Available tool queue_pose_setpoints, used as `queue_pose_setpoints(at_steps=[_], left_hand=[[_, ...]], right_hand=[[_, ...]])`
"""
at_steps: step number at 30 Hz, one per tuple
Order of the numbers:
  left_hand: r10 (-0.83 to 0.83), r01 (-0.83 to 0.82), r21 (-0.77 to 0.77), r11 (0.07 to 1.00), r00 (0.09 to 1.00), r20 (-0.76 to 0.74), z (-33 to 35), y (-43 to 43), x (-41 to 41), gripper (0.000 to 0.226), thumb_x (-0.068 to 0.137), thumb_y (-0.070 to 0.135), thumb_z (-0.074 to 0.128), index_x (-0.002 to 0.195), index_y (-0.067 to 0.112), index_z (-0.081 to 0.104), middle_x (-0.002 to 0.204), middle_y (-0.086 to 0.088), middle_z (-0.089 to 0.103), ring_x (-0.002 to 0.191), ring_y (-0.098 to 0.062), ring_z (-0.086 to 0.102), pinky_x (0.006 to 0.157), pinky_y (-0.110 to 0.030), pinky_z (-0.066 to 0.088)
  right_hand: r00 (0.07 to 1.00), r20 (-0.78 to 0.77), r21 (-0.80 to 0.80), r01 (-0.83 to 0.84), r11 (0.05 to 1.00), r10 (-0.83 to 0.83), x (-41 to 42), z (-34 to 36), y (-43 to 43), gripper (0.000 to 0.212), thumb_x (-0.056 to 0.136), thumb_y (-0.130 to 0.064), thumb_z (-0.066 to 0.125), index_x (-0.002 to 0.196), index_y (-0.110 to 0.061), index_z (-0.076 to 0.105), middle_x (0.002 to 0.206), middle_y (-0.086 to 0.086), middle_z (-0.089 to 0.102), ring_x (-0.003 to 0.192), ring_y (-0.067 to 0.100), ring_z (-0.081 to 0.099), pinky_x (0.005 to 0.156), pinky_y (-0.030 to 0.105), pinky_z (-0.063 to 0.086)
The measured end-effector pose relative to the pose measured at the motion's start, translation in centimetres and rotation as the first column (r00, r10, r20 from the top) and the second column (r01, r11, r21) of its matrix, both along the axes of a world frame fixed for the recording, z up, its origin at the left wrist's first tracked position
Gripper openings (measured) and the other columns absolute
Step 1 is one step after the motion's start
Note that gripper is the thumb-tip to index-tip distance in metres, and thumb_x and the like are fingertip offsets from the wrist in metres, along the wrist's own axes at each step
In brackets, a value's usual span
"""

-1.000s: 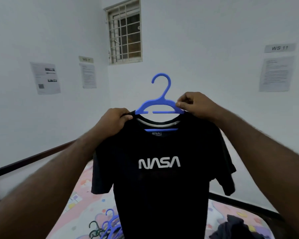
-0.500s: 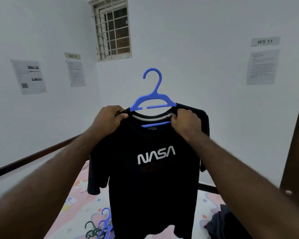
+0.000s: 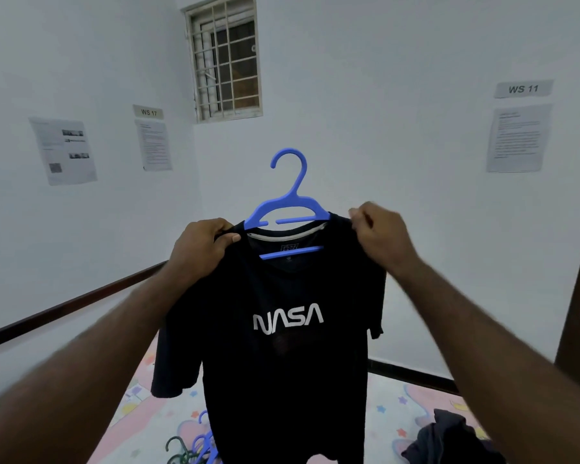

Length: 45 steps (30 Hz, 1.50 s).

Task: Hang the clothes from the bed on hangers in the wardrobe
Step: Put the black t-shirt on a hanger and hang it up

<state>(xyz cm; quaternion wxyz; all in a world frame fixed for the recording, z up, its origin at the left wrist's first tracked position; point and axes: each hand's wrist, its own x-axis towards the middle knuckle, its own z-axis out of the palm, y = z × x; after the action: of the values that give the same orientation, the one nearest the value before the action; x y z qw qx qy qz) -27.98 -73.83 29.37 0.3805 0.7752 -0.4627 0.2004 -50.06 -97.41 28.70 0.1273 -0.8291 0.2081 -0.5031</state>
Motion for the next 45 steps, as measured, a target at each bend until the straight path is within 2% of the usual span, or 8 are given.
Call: queue_pose_setpoints(at_steps=[3,7,13,26,30,37,40,45], left_hand=[[-0.04,0.04,0.007,0.999,0.999,-0.01,-0.1,-0.1,0.2,0.01,0.092,0.024,0.062,0.089,0.018,0.069,0.079,0.003,0.068,0.08,-0.02,0.063,0.08,-0.045,0.052],[-0.07,0.07,-0.014,0.997,0.997,-0.018,-0.4,-0.4,0.1,0.008,0.091,0.023,0.063,0.091,0.019,0.07,0.081,0.004,0.07,0.082,-0.019,0.064,0.082,-0.044,0.052],[-0.059,0.06,-0.073,0.996,0.998,0.012,-0.9,-0.2,0.4,0.015,0.089,0.022,0.066,0.103,0.021,0.073,0.092,0.004,0.074,0.089,-0.017,0.066,0.086,-0.041,0.052],[0.038,0.088,-0.431,0.898,0.96,0.276,-2.2,-1.2,-0.9,0.014,0.087,0.015,0.066,0.096,0.01,0.077,0.097,0.0,0.075,0.09,-0.013,0.069,0.085,-0.027,0.053],[-0.013,0.115,-0.289,0.95,0.943,0.334,-2.5,-0.6,-0.2,0.015,0.091,0.014,0.064,0.1,0.011,0.075,0.109,0.0,0.072,0.101,-0.015,0.064,0.093,-0.025,0.046],[-0.117,0.121,0.061,0.991,0.991,-0.066,0.7,0.2,1.9,0.044,0.1,0.018,0.049,0.143,0.017,0.041,0.105,0.005,0.068,0.098,-0.015,0.062,0.087,-0.024,0.04],[-0.039,0.032,0.327,0.945,0.999,0.014,1.8,-0.1,2.6,0.023,0.101,0.016,0.046,0.116,0.011,0.063,0.101,-0.004,0.067,0.1,-0.025,0.06,0.082,-0.029,0.04],[0.005,-0.048,0.33,0.943,0.992,0.13,1.3,-0.5,2.7,0.017,0.099,0.02,0.049,0.104,0.009,0.061,0.092,-0.008,0.063,0.09,-0.029,0.059,0.075,-0.033,0.042]], right_hand=[[0.948,-0.314,0.065,-0.037,0.997,0.056,-0.8,2.5,-2.8,0.035,0.1,-0.029,0.052,0.132,-0.015,0.056,0.133,0.005,0.059,0.125,0.023,0.052,0.102,0.029,0.036],[0.822,-0.553,0.111,-0.089,0.99,0.136,-0.1,2.8,-3.4,0.027,0.101,-0.022,0.051,0.124,-0.018,0.063,0.114,-0.001,0.064,0.113,0.02,0.057,0.087,0.025,0.037],[0.917,-0.335,0.149,-0.175,0.973,0.216,1.1,1.9,-2.8,0.011,0.094,-0.012,0.06,0.097,-0.014,0.07,0.094,0.001,0.07,0.092,0.019,0.063,0.078,0.026,0.044],[0.977,-0.126,0.135,-0.152,0.979,0.169,2.3,1.7,-1.8,0.012,0.094,-0.01,0.057,0.096,-0.018,0.066,0.089,0.0,0.067,0.083,0.017,0.06,0.068,0.015,0.042],[0.975,-0.127,0.13,-0.165,0.978,0.182,1.6,1.7,-2.0,0.012,0.094,-0.009,0.057,0.096,-0.018,0.065,0.088,-0.001,0.067,0.083,0.016,0.06,0.067,0.012,0.041],[0.97,-0.139,0.12,-0.185,0.975,0.202,1.1,2.2,-2.2,0.012,0.093,-0.009,0.058,0.095,-0.018,0.066,0.09,-0.001,0.068,0.084,0.015,0.061,0.07,0.014,0.042],[0.965,-0.172,0.115,-0.182,0.977,0.2,1.3,2.0,-2.1,0.012,0.091,-0.009,0.06,0.094,-0.017,0.068,0.09,0.0,0.069,0.086,0.015,0.061,0.07,0.013,0.041],[0.976,-0.152,0.092,-0.144,0.985,0.157,1.3,2.1,-2.1,0.01,0.087,-0.009,0.066,0.092,-0.015,0.072,0.087,-0.002,0.07,0.086,0.015,0.063,0.071,0.014,0.041]])
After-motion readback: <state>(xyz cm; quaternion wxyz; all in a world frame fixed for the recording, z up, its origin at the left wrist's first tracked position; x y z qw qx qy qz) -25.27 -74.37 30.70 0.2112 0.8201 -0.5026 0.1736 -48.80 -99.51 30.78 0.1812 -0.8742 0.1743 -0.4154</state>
